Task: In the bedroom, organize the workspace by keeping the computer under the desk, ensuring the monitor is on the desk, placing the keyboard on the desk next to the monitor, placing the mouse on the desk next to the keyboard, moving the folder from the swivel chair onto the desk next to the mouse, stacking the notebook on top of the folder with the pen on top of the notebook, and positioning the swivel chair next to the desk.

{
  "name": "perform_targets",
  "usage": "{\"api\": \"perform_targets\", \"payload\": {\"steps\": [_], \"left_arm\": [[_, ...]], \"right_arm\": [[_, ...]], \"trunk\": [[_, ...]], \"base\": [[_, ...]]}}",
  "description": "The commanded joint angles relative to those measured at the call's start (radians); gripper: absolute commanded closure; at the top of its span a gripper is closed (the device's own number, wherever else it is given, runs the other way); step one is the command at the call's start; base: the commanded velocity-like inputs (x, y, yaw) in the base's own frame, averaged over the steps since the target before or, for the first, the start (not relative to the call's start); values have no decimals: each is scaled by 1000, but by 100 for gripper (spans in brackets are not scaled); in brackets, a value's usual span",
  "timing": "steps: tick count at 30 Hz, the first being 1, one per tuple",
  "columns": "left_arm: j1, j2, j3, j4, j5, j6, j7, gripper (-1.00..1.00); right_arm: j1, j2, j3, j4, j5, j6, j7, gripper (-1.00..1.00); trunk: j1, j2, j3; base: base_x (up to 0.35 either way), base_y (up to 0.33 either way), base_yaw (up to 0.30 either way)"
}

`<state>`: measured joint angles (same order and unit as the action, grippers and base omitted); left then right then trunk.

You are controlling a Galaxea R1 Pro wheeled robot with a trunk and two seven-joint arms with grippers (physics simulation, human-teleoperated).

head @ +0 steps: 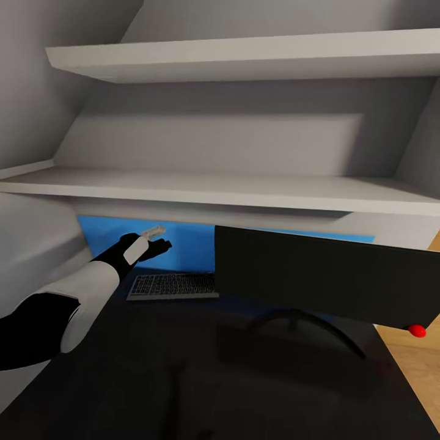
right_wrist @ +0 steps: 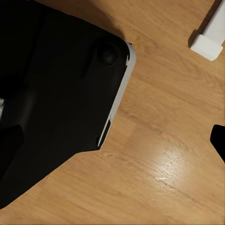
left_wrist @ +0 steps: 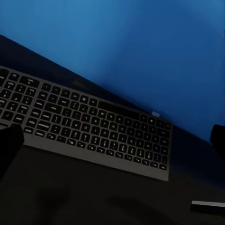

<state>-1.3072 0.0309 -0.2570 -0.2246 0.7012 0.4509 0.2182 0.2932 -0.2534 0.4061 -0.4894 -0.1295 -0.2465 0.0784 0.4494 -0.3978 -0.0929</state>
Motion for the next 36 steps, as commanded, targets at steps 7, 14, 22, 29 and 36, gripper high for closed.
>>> {"api": "perform_targets", "payload": {"steps": [7, 14, 22, 29, 36], "left_arm": [[-2, 1, -7, -2, 11, 6, 7, -100], [-30, -2, -6, -3, 11, 19, 7, -100], [-73, -12, -3, -8, 13, 71, 10, -100], [-88, -12, -1, -8, 17, 85, 10, -100], [-89, -11, -5, -9, 14, 87, 10, -100]], "right_arm": [[0, -1, 5, -1, -9, -2, 1, -100], [0, -1, 6, -3, -9, -2, 1, -100], [0, -1, 8, -3, -7, -2, 1, -100], [0, -1, 8, -3, -7, -2, 1, -100], [0, -1, 8, -3, -7, -2, 1, -100]], "trunk": [[1, -2, -13], [1, -2, -24], [1, -2, -37], [1, -2, -48], [1, -2, -59]], "base": [[0, 0, 0], [0, 0, 0], [0, 0, 0], [0, 0, 0], [0, 0, 0]]}}
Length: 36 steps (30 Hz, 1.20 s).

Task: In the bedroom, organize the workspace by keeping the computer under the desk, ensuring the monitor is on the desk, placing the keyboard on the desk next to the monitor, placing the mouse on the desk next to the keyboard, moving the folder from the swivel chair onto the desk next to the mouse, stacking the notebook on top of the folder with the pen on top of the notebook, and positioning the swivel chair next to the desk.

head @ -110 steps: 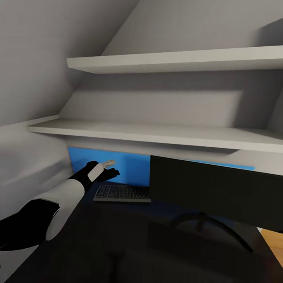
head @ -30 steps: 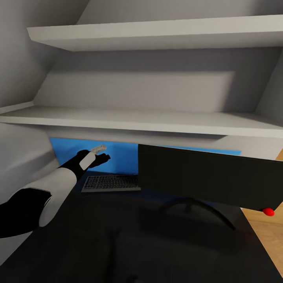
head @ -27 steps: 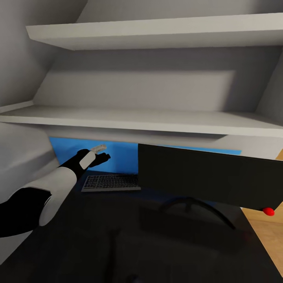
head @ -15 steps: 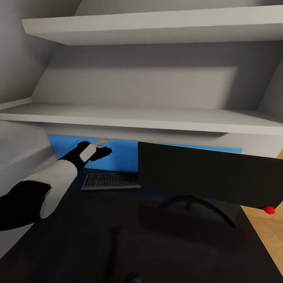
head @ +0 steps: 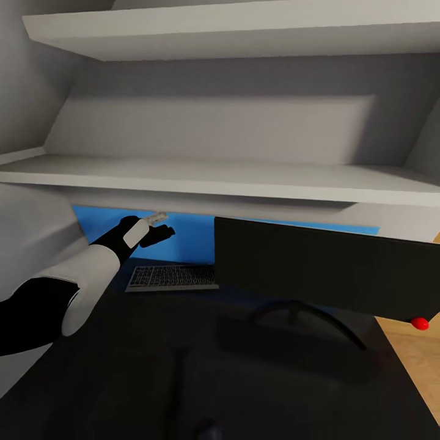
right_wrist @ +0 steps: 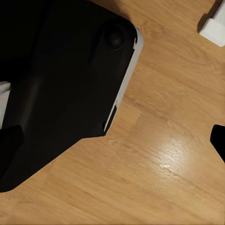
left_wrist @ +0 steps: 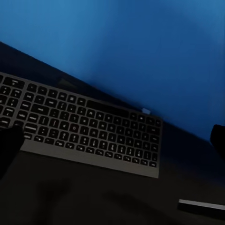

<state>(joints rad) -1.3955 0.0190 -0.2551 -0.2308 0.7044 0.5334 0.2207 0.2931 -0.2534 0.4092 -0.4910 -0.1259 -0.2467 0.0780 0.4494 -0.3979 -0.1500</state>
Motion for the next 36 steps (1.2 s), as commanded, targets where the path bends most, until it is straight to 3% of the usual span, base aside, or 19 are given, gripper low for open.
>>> {"api": "perform_targets", "payload": {"steps": [1, 36], "left_arm": [[1, 0, -8, -2, 10, 3, 8, -100], [12, 0, -12, -4, 9, -15, 2, -100]], "right_arm": [[0, -1, 5, -1, -11, -2, 2, -100], [0, -1, 5, -1, -11, -2, 3, -100]], "trunk": [[1, -2, -4], [1, -2, -59]], "base": [[0, 0, 0], [0, 0, 0]]}}
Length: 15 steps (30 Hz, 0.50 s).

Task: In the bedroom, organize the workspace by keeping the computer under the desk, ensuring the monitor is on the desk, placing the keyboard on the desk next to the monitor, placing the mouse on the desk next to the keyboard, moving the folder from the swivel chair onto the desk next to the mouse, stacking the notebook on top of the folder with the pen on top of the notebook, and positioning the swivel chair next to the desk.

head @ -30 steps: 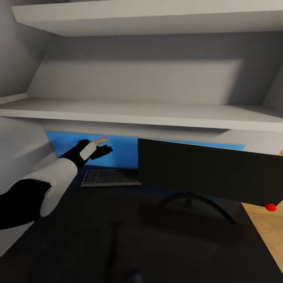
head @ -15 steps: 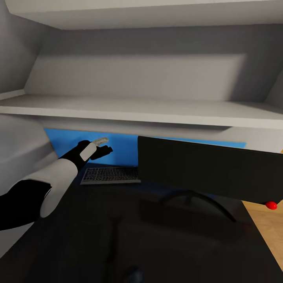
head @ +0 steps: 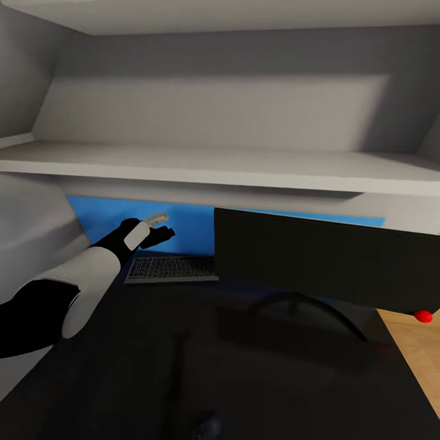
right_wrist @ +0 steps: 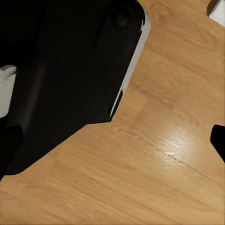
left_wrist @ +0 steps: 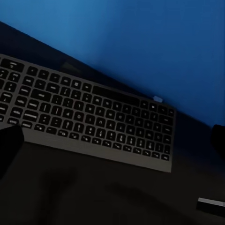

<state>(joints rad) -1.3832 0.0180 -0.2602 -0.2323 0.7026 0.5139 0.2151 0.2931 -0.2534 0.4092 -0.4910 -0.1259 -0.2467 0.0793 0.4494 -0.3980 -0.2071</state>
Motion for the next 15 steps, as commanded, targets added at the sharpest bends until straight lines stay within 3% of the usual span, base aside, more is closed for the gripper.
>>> {"api": "perform_targets", "payload": {"steps": [1, 15], "left_arm": [[0, 1, -7, -2, 11, 4, 7, -100], [0, 3, -7, -2, 11, 5, 6, -100]], "right_arm": [[0, -1, 5, -1, -11, -2, 2, -100], [0, -1, 6, 1, -8, 0, 1, -100]], "trunk": [[1, -2, -3], [1, -2, -26]], "base": [[0, 0, 0], [0, 0, 0]]}}
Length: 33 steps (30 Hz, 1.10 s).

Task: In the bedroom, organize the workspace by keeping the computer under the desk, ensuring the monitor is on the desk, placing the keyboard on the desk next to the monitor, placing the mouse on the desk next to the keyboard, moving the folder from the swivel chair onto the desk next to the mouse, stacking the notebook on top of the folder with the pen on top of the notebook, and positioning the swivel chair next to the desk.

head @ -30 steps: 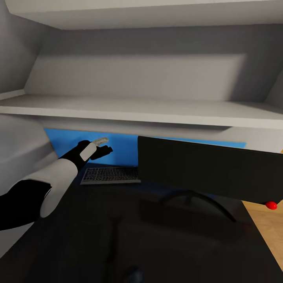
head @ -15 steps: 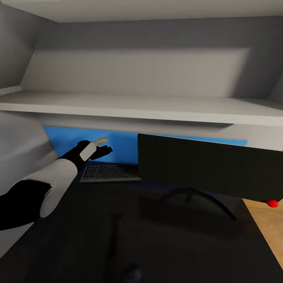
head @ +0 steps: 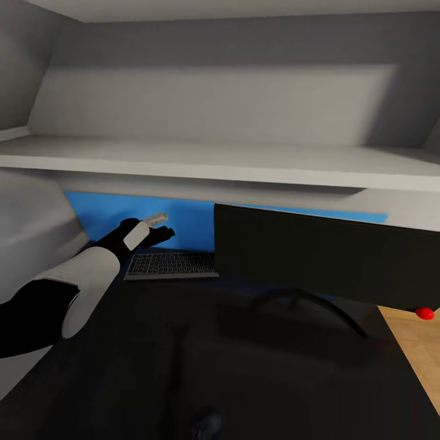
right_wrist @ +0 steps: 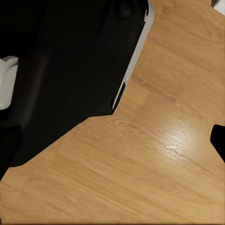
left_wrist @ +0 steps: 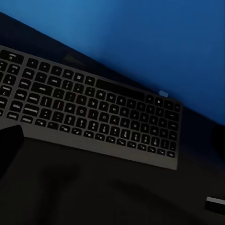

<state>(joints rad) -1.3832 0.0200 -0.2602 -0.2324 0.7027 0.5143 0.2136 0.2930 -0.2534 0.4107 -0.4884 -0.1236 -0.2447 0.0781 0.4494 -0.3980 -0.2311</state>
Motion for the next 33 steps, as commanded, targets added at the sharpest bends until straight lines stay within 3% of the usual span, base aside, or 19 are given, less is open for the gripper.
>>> {"api": "perform_targets", "payload": {"steps": [1, 14, 15, 16, 19, 22, 33], "left_arm": [[0, 1, -7, -2, 11, 4, 6, -100], [-8, -11, -7, -2, 8, 4, 28, -100], [-11, -20, -7, -3, 0, 5, 54, -100], [-20, -34, -8, -3, -31, 9, 97, -100], [-29, -45, -9, -4, -89, 16, 128, -100], [-32, -49, -9, -4, -120, 19, 138, -100], [-37, -70, -8, -4, -139, 17, 143, -100]], "right_arm": [[0, -1, 5, -1, -11, -2, 2, -100], [0, -1, 5, 1, -11, -2, 2, -100], [0, -1, 5, 1, -11, -2, 2, -100], [0, -1, 5, 0, -11, -2, 2, -100], [0, -1, 5, 0, -10, -2, 2, -100], [0, -1, 5, -1, -10, -3, 2, -100], [0, -1, 5, -1, -10, -4, 2, -100]], "trunk": [[1, -2, -3], [1, -2, -24], [1, -2, -26], [1, -2, -27], [1, -2, -32], [1, -2, -37], [1, -2, -54]], "base": [[0, 0, 0], [0, 0, 0], [0, 0, 0], [0, 0, 0], [0, 0, 0], [0, 0, 0], [0, 0, 0]]}}
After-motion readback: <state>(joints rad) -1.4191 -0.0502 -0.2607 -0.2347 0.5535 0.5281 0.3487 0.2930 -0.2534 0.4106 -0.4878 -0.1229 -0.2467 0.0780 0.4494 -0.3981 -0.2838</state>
